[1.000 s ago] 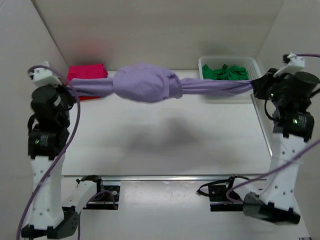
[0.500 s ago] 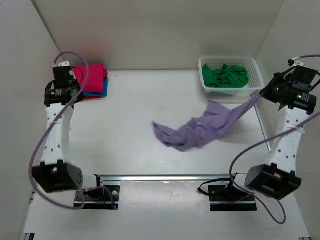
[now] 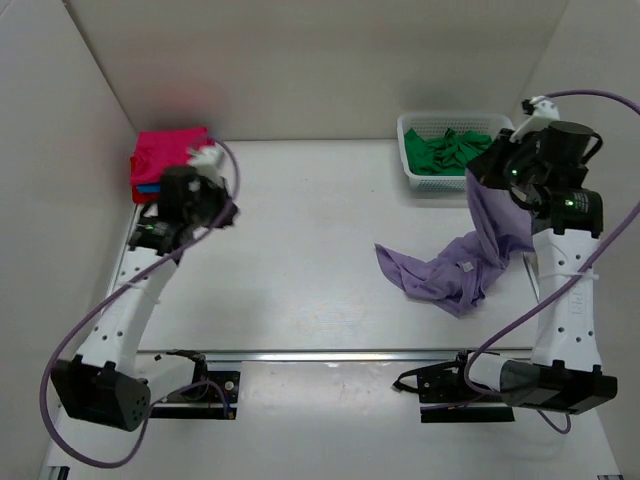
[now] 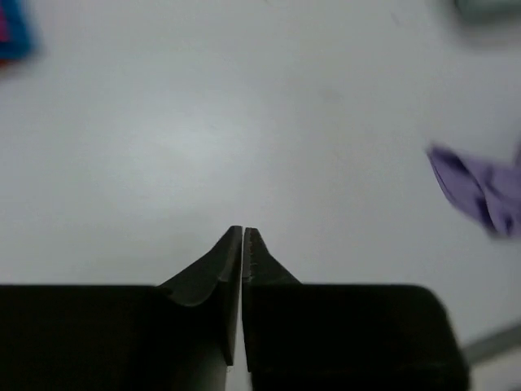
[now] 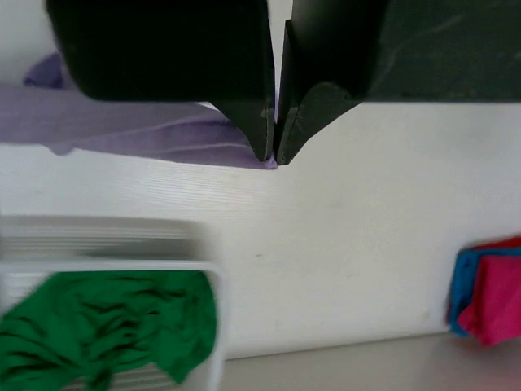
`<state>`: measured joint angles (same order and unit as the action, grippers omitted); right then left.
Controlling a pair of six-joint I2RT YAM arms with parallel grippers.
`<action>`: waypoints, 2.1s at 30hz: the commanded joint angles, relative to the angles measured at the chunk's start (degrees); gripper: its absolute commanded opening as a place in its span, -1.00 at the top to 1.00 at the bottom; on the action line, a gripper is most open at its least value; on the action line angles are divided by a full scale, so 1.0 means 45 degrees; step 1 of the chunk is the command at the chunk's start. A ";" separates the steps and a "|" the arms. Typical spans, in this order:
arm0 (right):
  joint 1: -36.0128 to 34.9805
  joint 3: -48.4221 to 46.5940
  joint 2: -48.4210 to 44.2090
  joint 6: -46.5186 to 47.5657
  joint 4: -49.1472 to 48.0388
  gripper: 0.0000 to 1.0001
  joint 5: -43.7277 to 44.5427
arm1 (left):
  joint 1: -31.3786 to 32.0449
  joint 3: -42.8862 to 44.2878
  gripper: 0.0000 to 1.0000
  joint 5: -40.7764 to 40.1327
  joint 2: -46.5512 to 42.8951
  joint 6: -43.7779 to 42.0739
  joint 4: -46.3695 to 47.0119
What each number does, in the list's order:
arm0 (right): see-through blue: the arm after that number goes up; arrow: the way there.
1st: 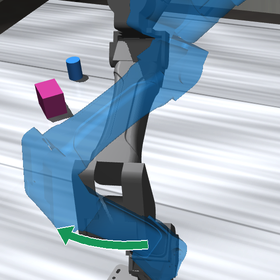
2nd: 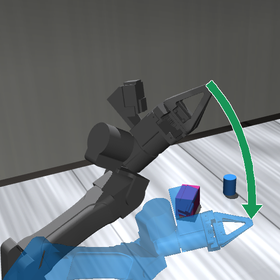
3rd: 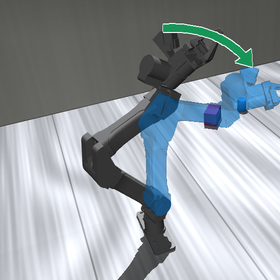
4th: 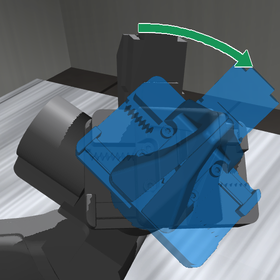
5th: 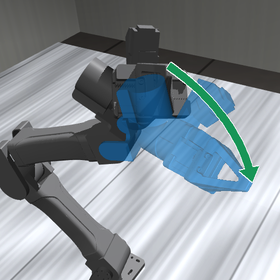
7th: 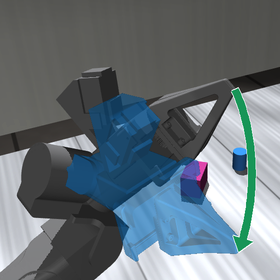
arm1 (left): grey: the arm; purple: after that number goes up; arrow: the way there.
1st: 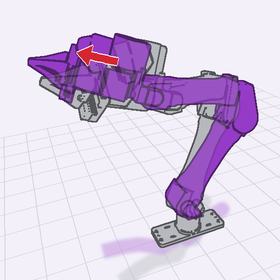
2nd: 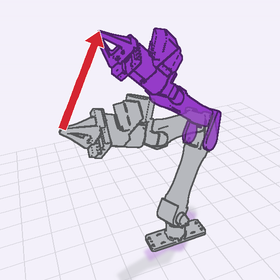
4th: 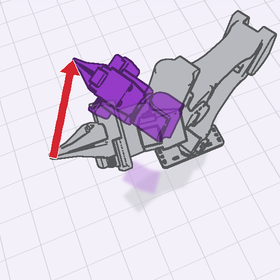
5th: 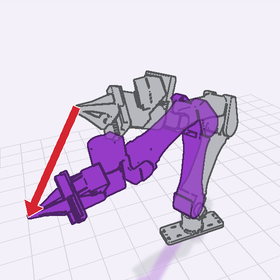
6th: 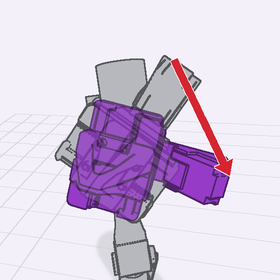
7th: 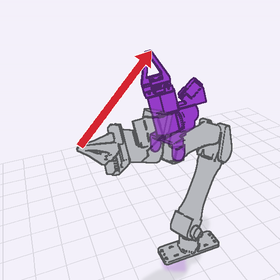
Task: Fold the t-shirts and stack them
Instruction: Flatten out the tshirt
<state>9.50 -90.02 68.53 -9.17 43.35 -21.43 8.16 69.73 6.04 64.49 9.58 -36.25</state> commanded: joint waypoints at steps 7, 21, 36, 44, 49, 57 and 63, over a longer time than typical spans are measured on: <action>-0.3574 -0.4851 0.1408 -0.0520 -0.0359 0.99 -0.2790 | 0.3031 -0.4749 -0.11 0.6465 -0.0794 0.2633 0.7189; -0.4414 -0.6266 0.1665 -0.2240 -0.2309 1.00 -0.3559 | 0.7696 -0.7156 -0.42 0.3425 0.2328 0.5272 1.4223; -0.4316 -0.6285 0.1802 -0.2318 -0.2582 1.00 -0.4300 | 0.6876 -0.8740 -0.43 0.1077 -0.0251 0.3420 1.2995; -0.4396 -0.6363 0.1860 -0.2319 -0.2583 1.00 -0.4281 | 0.7561 -0.8252 -0.43 0.1295 0.3007 0.4081 1.5553; -0.4376 -0.6304 0.1764 -0.2318 -0.2447 1.00 -0.4378 | 0.7443 -0.6729 -0.50 0.1840 0.4983 0.5251 1.7058; -0.4279 -0.6051 0.1685 -0.2318 -0.2505 0.99 -0.4398 | 0.7113 -0.4190 0.00 0.3284 0.7912 0.7650 1.9299; -0.3187 -0.6012 0.1665 -0.2143 -0.2155 1.00 -0.4827 | 0.6100 -0.5592 1.00 0.3929 0.5327 0.8402 1.9041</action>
<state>-7.62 -116.53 77.28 -19.25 36.40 -41.47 38.83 46.70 20.56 98.65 45.78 48.77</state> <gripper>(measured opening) 0.009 0.046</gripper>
